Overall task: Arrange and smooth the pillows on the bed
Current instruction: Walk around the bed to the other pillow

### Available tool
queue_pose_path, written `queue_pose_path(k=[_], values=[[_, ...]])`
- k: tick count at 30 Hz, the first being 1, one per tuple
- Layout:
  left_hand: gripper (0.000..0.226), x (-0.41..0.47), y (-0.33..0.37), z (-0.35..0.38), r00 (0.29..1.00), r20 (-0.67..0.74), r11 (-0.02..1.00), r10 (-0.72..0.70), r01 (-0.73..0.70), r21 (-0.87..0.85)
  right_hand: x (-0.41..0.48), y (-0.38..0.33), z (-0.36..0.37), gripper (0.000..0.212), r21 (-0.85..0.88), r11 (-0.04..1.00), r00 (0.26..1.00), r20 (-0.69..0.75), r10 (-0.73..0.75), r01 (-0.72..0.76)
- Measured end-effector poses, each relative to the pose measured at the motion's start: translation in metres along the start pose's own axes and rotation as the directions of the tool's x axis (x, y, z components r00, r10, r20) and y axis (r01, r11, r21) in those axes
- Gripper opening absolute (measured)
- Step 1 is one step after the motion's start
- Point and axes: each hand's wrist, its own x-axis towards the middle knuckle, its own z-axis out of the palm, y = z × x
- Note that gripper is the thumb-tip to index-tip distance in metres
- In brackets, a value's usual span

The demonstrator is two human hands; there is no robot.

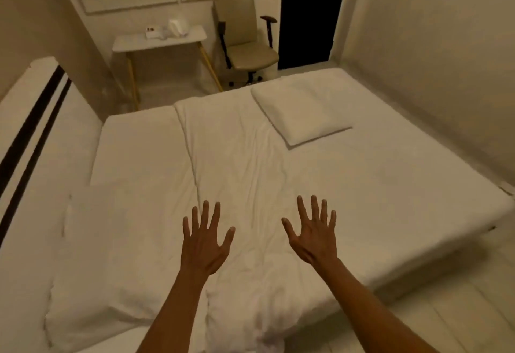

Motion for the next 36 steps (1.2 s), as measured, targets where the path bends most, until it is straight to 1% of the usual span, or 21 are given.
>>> queue_pose_path(k=[3,6,8,12,15,18,22,24,27,30,34,36], values=[[0.079,0.015,0.11,0.019,0.994,0.05,0.995,0.1,-0.098,-0.036,-0.002,0.096,-0.049,0.079,0.0,0.994,0.994,-0.03,0.107,-0.107],[0.08,0.036,0.209,0.027,0.981,0.069,0.98,0.18,-0.173,-0.094,-0.002,0.181,-0.098,0.078,0.007,0.979,0.976,-0.083,0.204,-0.204],[0.081,0.051,0.264,0.032,0.968,0.088,0.967,0.237,-0.226,-0.114,0.002,0.23,-0.124,0.078,0.022,0.963,0.957,-0.11,0.268,-0.267],[0.083,0.084,0.356,0.056,0.935,0.141,0.945,0.326,-0.318,-0.075,0.013,0.316,-0.157,0.078,0.04,0.93,0.919,-0.145,0.367,-0.365],[0.082,0.11,0.422,0.079,0.9,0.191,0.92,0.392,-0.389,-0.057,0.021,0.37,-0.172,0.078,0.04,0.905,0.894,-0.139,0.425,-0.424],[0.082,0.137,0.494,0.107,0.864,0.227,0.893,0.449,-0.443,-0.081,0.036,0.426,-0.187,0.078,0.044,0.882,0.87,-0.15,0.47,-0.469],[0.078,0.169,0.595,0.135,0.793,0.279,0.838,0.542,-0.537,-0.1,0.058,0.503,-0.214,0.077,0.041,0.826,0.813,-0.157,0.561,-0.562],[0.078,0.183,0.644,0.143,0.764,0.275,0.808,0.584,-0.578,-0.111,0.069,0.54,-0.232,0.076,0.051,0.796,0.781,-0.166,0.602,-0.603],[0.085,0.208,0.713,0.154,0.721,0.288,0.77,0.631,-0.628,-0.116,0.087,0.594,-0.256,0.076,0.072,0.759,0.743,-0.167,0.649,-0.647],[0.086,0.231,0.78,0.174,0.716,0.296,0.766,0.632,-0.634,-0.103,0.11,0.654,-0.27,0.077,0.099,0.743,0.725,-0.165,0.668,-0.662],[0.075,0.256,0.865,0.207,0.718,0.33,0.776,0.613,-0.625,-0.085,0.145,0.738,-0.291,0.087,0.096,0.763,0.749,-0.148,0.646,-0.639],[0.074,0.263,0.906,0.22,0.727,0.342,0.79,0.595,-0.608,-0.082,0.162,0.78,-0.305,0.082,0.098,0.765,0.755,-0.125,0.644,-0.636]])
